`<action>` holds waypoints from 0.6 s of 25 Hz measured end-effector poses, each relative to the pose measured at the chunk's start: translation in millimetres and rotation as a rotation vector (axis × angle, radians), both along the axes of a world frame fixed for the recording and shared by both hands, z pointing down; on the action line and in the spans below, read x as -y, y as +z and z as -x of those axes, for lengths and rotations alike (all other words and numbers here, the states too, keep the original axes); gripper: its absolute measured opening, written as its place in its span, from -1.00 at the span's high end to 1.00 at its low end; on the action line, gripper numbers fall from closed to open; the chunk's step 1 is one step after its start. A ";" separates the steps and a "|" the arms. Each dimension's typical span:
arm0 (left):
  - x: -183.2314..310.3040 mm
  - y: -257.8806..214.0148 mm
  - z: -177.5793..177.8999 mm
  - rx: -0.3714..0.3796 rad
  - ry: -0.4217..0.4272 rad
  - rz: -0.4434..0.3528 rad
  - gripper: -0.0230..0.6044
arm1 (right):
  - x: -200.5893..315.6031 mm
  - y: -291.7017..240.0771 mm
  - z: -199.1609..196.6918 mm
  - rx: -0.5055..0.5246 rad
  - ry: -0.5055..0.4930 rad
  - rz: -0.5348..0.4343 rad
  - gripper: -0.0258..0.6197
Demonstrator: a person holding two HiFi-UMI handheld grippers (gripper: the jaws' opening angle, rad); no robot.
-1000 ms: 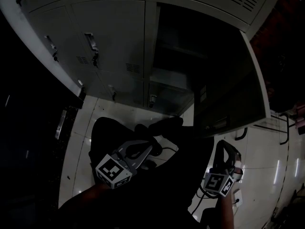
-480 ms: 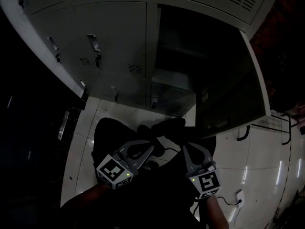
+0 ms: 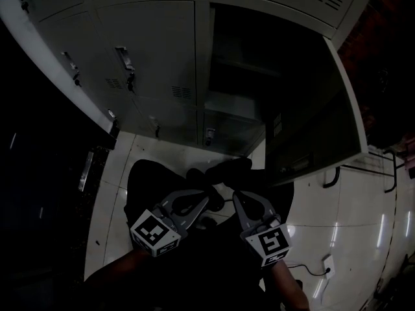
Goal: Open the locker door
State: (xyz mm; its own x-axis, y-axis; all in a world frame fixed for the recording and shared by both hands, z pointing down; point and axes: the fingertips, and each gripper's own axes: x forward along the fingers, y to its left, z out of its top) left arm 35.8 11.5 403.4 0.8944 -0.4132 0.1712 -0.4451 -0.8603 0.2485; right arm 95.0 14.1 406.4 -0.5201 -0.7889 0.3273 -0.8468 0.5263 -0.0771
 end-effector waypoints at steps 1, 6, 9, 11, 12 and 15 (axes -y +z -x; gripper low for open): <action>0.1 -0.6 -0.2 0.000 0.000 -0.002 0.89 | -0.5 1.0 0.0 0.001 0.000 0.004 0.92; 0.9 1.7 0.2 0.002 -0.004 -0.001 0.89 | -1.6 3.5 -1.2 0.006 0.007 0.011 0.92; 1.2 1.1 -0.2 0.000 -0.001 0.001 0.89 | -1.5 4.0 -1.0 0.008 0.008 0.014 0.92; 1.3 0.8 -0.8 -0.003 0.000 0.001 0.89 | -0.8 2.5 -0.3 0.008 0.008 0.008 0.92; 1.2 0.8 -1.0 -0.003 0.000 0.001 0.89 | -1.1 3.0 -0.2 0.008 0.008 0.010 0.92; 0.8 1.6 -0.9 0.000 -0.001 0.003 0.89 | -1.9 4.0 0.3 0.004 0.005 0.012 0.92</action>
